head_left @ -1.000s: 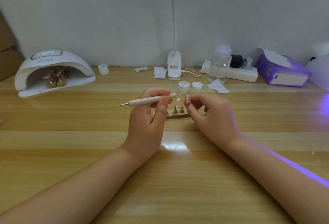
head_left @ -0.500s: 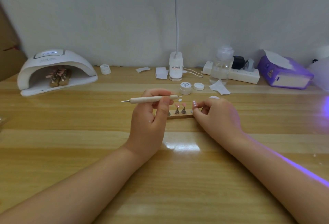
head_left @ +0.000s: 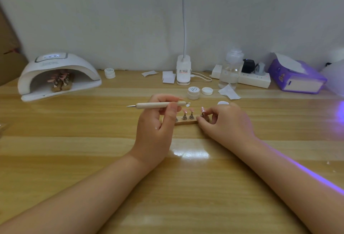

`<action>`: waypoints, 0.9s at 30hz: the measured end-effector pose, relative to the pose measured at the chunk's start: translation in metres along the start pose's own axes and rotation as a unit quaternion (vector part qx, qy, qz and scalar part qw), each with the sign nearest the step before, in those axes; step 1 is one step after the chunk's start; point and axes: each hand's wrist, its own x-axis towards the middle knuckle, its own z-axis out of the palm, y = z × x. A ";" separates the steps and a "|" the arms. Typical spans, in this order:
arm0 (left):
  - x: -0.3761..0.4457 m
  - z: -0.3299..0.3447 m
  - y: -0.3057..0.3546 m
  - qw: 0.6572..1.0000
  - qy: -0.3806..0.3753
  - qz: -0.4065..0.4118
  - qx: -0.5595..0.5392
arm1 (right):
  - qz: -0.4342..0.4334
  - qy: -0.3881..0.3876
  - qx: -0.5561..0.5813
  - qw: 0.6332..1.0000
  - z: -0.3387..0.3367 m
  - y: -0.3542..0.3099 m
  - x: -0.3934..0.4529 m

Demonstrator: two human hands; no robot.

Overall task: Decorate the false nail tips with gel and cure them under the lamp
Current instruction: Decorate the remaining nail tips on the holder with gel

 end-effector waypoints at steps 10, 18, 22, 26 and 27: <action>0.000 -0.002 0.001 1.000 -0.004 -0.002 -0.004 | -0.053 -0.059 -0.066 0.995 -0.015 0.010 0.009; 0.000 -0.001 0.001 1.000 -0.006 -0.011 -0.011 | -0.097 0.000 -0.101 0.990 -0.024 0.016 0.007; 0.000 -0.002 0.000 1.000 -0.006 -0.008 -0.012 | -0.089 0.040 -0.057 0.994 -0.032 0.015 0.003; 0.000 -0.001 0.000 1.000 -0.006 -0.007 -0.007 | -0.078 0.070 -0.004 0.994 -0.032 0.006 -0.001; 0.000 -0.001 0.000 1.000 -0.006 -0.007 -0.007 | -0.066 0.077 0.013 0.995 -0.030 0.004 -0.002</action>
